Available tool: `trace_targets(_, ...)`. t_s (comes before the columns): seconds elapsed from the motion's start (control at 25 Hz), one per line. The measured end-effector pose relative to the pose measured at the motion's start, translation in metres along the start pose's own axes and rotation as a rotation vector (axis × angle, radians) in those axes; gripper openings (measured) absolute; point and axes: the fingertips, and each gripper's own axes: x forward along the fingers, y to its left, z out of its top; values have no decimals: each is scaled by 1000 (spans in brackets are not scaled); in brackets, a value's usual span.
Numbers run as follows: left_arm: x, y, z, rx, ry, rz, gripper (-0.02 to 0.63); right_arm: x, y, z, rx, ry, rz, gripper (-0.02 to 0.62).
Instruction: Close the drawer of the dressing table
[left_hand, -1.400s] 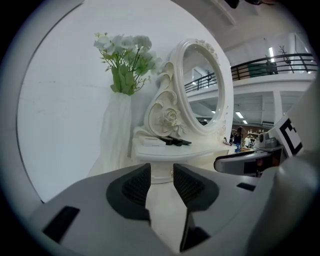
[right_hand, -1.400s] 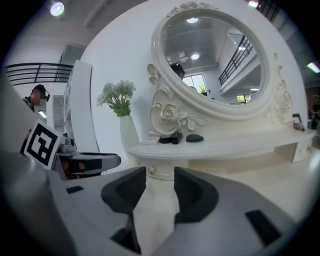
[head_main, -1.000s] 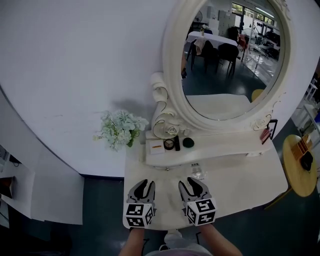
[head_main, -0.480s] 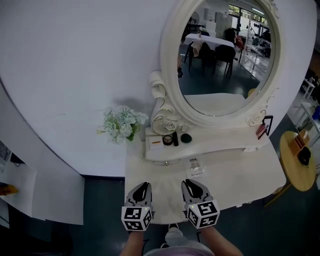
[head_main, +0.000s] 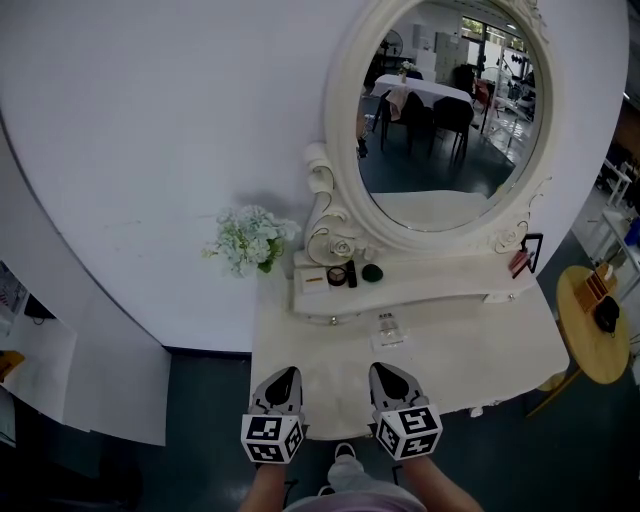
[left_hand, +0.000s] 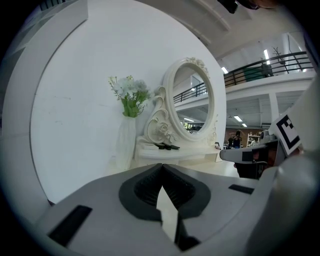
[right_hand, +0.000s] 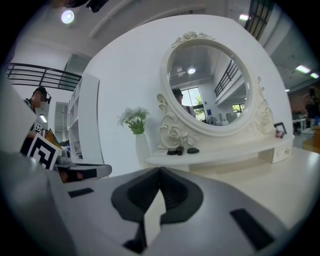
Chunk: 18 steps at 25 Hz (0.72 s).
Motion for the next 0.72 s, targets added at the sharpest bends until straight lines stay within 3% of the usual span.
trace_targets(0.72,-25,-7,6,-5,-33,20,2,-23,8,3,6,-18,24,3)
